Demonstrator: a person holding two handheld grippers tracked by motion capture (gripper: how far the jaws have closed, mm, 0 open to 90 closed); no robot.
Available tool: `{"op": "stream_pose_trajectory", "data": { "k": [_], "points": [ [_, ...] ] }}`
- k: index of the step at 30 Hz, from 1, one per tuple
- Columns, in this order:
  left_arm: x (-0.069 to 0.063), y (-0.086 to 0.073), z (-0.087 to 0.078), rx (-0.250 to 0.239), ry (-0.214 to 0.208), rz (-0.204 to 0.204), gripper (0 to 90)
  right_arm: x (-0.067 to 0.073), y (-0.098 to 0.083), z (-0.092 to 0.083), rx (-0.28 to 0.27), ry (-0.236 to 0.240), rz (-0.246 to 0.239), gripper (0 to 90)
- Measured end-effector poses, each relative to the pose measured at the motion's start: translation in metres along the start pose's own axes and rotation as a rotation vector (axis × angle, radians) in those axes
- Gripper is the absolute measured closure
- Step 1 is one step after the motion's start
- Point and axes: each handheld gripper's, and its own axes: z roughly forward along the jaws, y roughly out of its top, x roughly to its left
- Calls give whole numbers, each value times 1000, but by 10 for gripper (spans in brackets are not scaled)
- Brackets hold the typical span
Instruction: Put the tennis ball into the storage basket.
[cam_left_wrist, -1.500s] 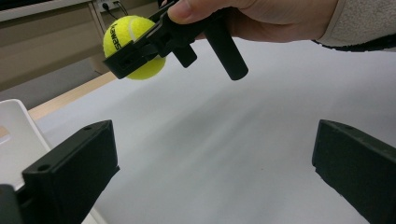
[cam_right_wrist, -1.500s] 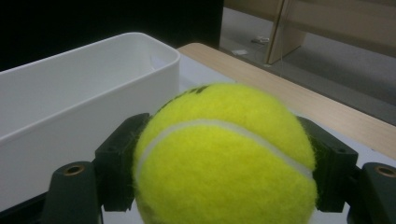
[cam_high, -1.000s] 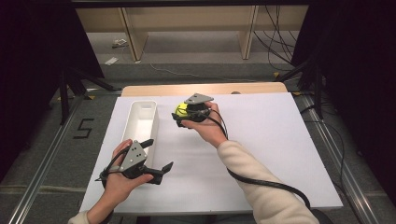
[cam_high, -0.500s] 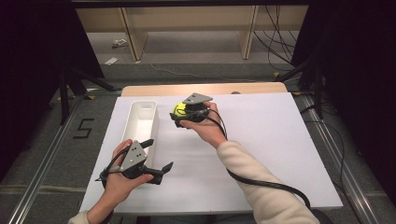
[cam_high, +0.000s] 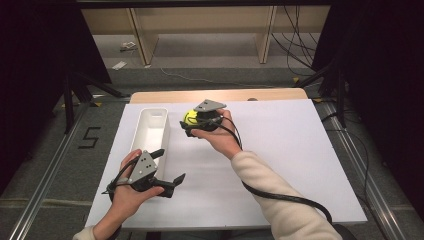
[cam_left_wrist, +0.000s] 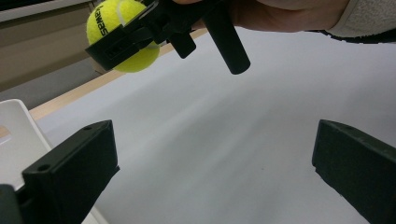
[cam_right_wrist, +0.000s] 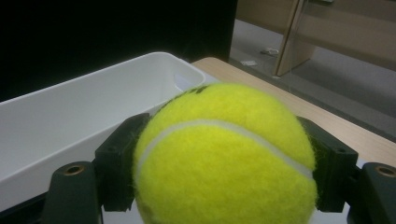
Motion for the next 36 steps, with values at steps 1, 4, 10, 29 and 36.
{"op": "stream_pose_trajectory", "data": {
  "k": [1,4,10,29,36],
  "points": [
    [0,0,0,0,0,0,0,0,0,0,-1,1,0,268],
    [0,0,0,0,0,0,0,1,0,0,-1,3,1,268],
    [0,0,0,0,0,0,0,2,1,1,-2,4,1,267],
    [0,0,0,0,1,0,0,7,6,0,-11,14,-9,267],
    [0,0,0,0,1,1,0,10,7,1,-13,20,-10,268]
  ]
}}
